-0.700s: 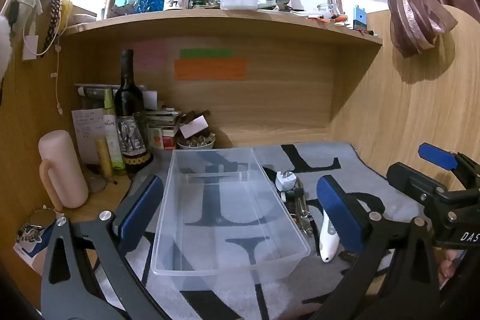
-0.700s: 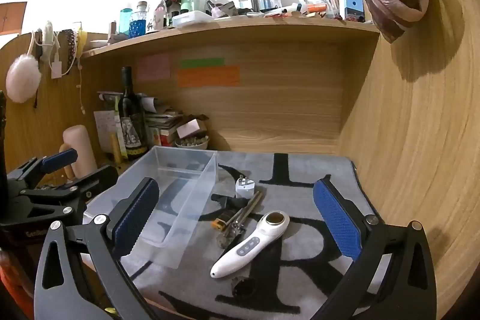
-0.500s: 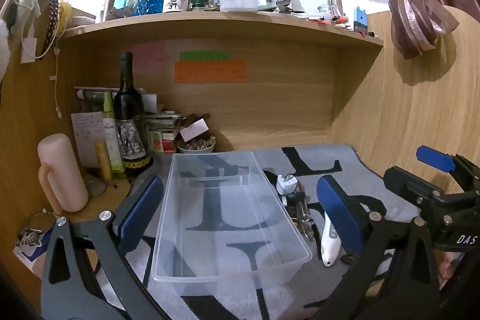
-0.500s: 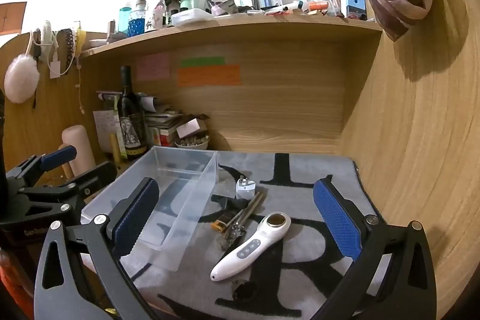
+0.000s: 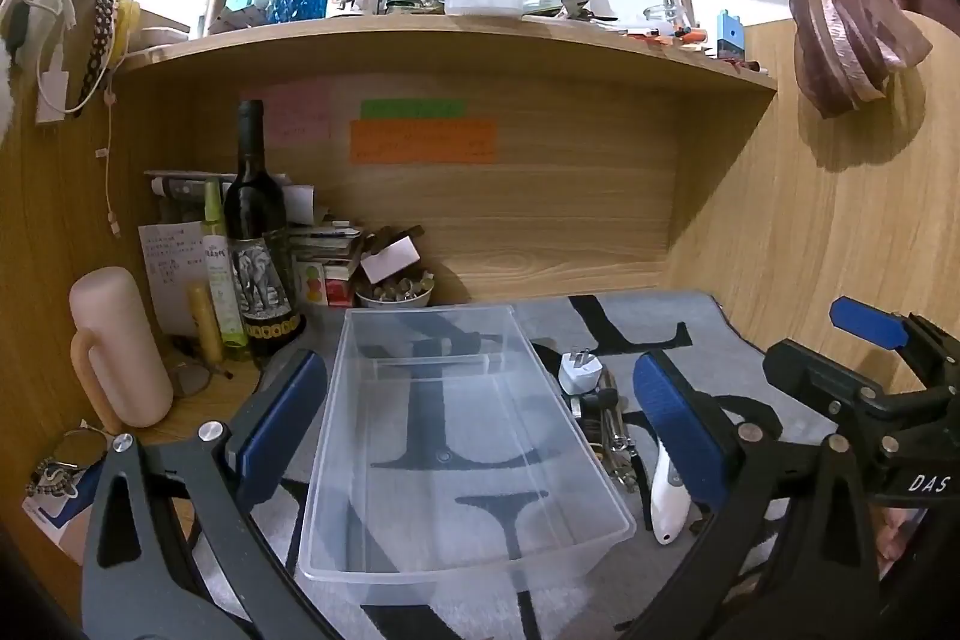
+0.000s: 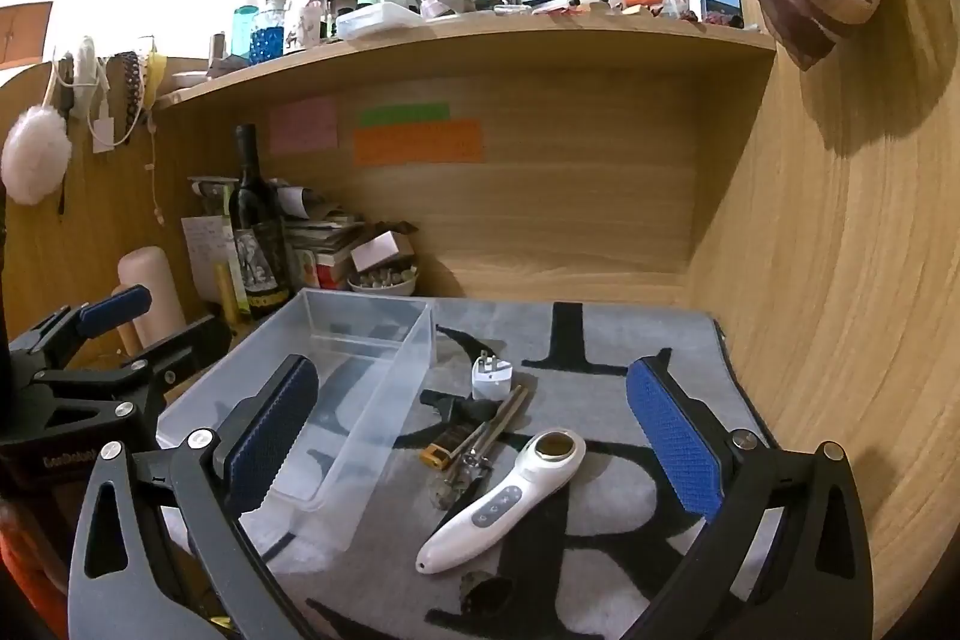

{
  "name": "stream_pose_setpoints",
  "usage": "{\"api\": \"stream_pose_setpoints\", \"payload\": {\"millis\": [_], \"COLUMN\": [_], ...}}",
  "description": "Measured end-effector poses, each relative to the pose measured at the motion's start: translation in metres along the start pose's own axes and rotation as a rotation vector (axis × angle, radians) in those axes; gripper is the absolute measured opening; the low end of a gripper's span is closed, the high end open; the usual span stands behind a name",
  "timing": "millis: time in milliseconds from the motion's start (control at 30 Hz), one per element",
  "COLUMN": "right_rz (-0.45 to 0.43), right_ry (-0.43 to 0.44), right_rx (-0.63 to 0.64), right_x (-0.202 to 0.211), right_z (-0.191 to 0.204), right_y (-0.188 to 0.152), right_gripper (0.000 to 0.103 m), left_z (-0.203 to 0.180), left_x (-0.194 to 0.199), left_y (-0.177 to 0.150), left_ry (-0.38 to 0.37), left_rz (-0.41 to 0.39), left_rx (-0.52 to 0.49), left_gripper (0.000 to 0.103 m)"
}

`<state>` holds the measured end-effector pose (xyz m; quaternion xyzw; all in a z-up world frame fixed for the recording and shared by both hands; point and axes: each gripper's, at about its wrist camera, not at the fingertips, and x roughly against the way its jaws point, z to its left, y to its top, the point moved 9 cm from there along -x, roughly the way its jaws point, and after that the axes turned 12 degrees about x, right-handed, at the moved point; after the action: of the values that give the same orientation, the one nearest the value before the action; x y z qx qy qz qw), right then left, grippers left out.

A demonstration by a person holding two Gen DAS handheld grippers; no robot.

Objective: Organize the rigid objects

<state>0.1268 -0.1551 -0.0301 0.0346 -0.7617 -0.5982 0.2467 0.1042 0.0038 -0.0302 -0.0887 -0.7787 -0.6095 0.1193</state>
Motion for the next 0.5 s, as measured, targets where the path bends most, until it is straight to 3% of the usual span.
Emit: {"api": "stream_pose_setpoints", "payload": {"millis": [500], "right_rz": [0.003], "right_ry": [0.023], "right_rx": [-0.001], "right_x": [-0.0061], "right_z": [-0.0004], "right_y": [0.0004], "right_gripper": [0.103], "left_z": [0.0043], "left_x": [-0.0055], "left_y": [0.0007], "left_ry": [0.001], "left_rz": [0.003], "left_rx": [0.004], "left_gripper": [0.103]}}
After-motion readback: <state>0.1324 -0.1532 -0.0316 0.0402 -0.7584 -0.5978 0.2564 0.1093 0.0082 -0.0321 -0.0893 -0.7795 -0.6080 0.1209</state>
